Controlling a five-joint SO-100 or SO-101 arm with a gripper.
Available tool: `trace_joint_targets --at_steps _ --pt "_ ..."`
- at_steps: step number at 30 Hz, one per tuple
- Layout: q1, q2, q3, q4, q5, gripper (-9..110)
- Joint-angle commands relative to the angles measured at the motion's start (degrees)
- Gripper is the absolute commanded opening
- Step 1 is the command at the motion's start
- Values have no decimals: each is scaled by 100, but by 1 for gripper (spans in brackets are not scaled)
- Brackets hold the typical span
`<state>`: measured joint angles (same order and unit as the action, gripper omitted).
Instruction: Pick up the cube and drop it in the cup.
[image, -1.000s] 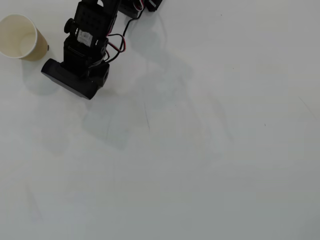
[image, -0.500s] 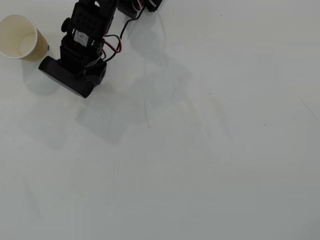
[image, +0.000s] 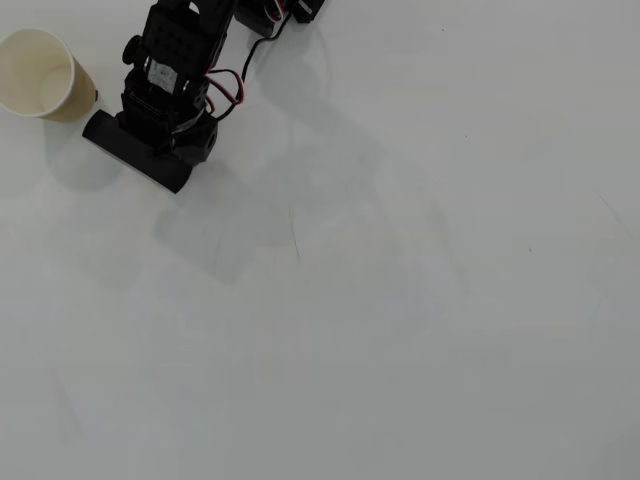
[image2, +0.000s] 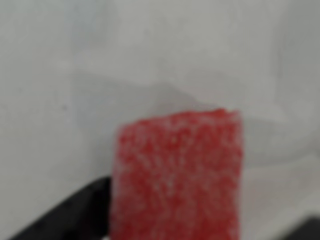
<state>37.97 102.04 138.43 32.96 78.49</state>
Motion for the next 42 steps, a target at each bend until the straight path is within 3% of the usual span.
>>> trace_joint_targets --at_steps 1,10,24,42 --pt "-123 527 -97 18 -70 40" --pt "-229 712 9 -35 -70 37" --pt "-158 712 26 -457 -18 9" --pt "-185 967 79 -773 0 6"
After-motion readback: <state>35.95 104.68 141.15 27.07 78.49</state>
